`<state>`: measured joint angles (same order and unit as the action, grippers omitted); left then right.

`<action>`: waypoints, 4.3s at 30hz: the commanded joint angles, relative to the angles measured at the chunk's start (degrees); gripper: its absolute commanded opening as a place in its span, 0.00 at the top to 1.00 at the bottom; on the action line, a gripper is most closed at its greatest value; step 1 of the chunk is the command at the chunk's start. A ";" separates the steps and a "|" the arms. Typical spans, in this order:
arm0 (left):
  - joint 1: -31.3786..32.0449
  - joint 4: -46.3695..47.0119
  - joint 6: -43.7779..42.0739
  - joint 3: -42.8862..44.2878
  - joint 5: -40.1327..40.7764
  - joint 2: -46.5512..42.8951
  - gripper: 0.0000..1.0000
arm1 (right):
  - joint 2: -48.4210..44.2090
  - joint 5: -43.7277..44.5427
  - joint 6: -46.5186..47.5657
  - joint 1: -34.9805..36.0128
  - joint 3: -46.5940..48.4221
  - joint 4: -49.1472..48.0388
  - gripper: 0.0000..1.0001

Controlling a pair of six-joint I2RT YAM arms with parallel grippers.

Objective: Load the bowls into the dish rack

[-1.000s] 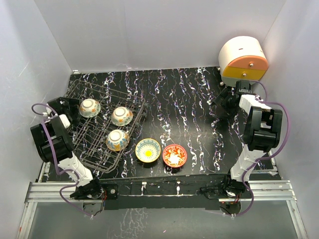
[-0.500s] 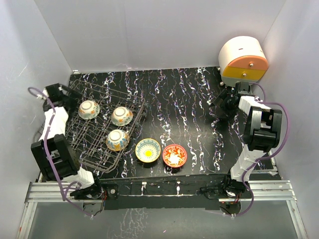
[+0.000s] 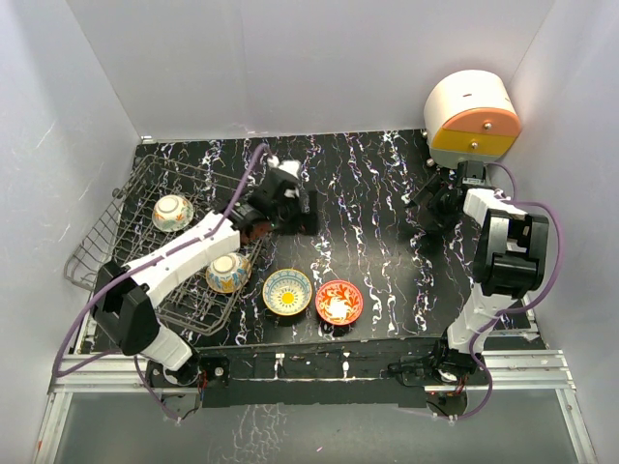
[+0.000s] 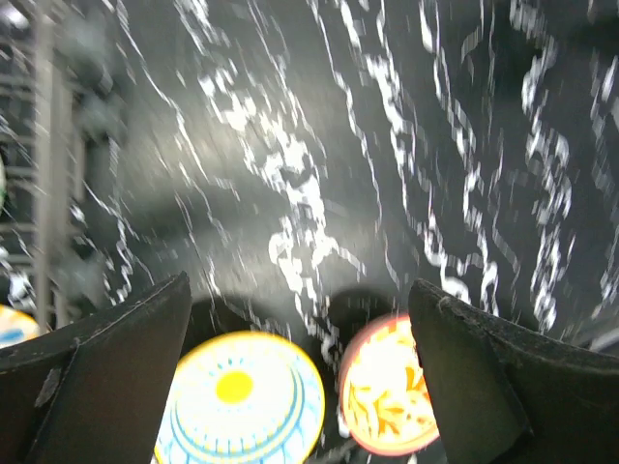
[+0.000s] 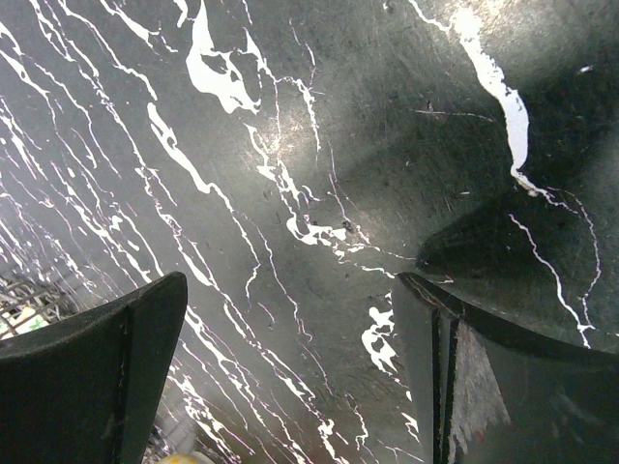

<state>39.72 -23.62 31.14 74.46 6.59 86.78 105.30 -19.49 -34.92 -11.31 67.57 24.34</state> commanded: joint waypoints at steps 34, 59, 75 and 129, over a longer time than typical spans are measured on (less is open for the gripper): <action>30.30 -6.38 -0.43 -22.85 15.63 -7.01 0.32 | -10.80 -0.72 0.67 0.06 -7.92 -2.79 0.10; 30.32 -1.39 -3.64 -26.28 15.69 -2.89 1.00 | -10.23 -0.20 1.08 0.06 -7.03 -2.45 0.10; 15.73 -0.83 -8.95 -0.67 12.74 -11.83 1.00 | -11.05 -0.65 -0.28 0.06 -6.22 -2.54 0.10; -75.92 96.70 46.78 -46.17 -32.22 10.36 1.00 | -2.46 -7.14 -1.79 1.64 -11.07 -12.82 0.10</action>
<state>-35.16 64.18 76.75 30.57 -24.56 96.51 100.51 -28.40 -37.85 -9.80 55.61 13.04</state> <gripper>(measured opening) 0.064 0.897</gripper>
